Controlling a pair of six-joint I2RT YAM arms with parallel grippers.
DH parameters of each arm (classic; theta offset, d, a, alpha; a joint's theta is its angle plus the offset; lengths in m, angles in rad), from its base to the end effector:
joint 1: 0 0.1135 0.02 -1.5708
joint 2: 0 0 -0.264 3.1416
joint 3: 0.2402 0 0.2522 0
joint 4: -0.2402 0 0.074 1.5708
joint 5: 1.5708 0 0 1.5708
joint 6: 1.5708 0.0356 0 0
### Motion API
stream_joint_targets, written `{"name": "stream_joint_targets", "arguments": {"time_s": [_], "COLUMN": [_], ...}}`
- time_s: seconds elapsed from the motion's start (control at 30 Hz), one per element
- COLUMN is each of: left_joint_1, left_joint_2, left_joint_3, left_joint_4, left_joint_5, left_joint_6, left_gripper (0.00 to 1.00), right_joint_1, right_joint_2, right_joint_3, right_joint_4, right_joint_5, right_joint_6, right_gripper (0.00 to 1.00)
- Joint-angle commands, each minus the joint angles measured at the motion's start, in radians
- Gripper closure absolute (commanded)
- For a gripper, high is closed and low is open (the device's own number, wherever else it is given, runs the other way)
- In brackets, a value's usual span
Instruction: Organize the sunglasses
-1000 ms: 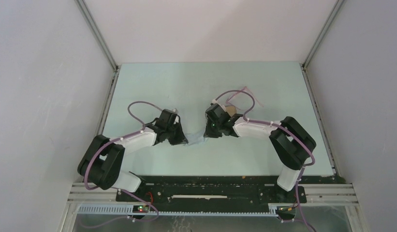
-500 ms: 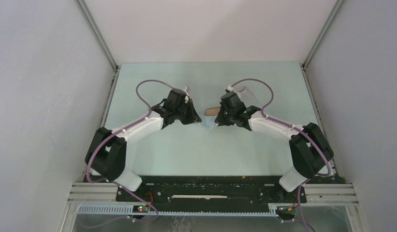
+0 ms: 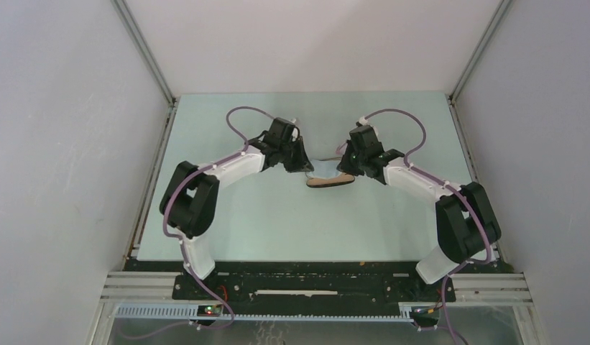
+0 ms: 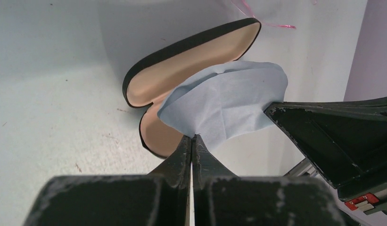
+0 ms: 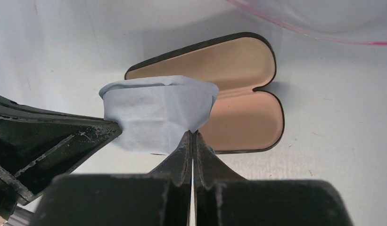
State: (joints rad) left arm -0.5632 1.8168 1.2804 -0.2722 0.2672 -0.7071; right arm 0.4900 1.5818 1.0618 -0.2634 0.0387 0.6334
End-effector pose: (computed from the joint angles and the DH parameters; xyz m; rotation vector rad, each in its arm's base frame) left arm 0.3335 -0.2217 0.2176 -0.0461 2.5432 -0.8786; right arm 0.3032 0.1602 0.2305 0.1920 2.4025 0.4937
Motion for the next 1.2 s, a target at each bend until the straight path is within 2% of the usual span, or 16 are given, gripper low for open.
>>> {"name": "stream_joint_targets", "arguments": {"time_s": [0.0, 0.57, 1.17], "left_joint_1": [-0.007, -0.045, -0.076], "left_joint_2": [0.051, 0.161, 0.196], "left_joint_3": [0.086, 0.084, 0.038], "left_joint_4": [0.007, 0.016, 0.011], "left_joint_5": [0.042, 0.047, 0.008], "left_joint_6": [0.010, 0.017, 0.049], "left_gripper": [1.00, 1.00, 1.00], "right_joint_1": [-0.033, -0.062, -0.062], "right_joint_2": [0.042, 0.120, 0.142], "right_joint_3": [0.030, 0.030, -0.067], "right_joint_4": [0.024, -0.015, 0.018], "right_joint_5": [-0.028, 0.008, 0.037], "right_joint_6": [-0.038, -0.077, -0.073], "right_gripper": [1.00, 1.00, 1.00]}}
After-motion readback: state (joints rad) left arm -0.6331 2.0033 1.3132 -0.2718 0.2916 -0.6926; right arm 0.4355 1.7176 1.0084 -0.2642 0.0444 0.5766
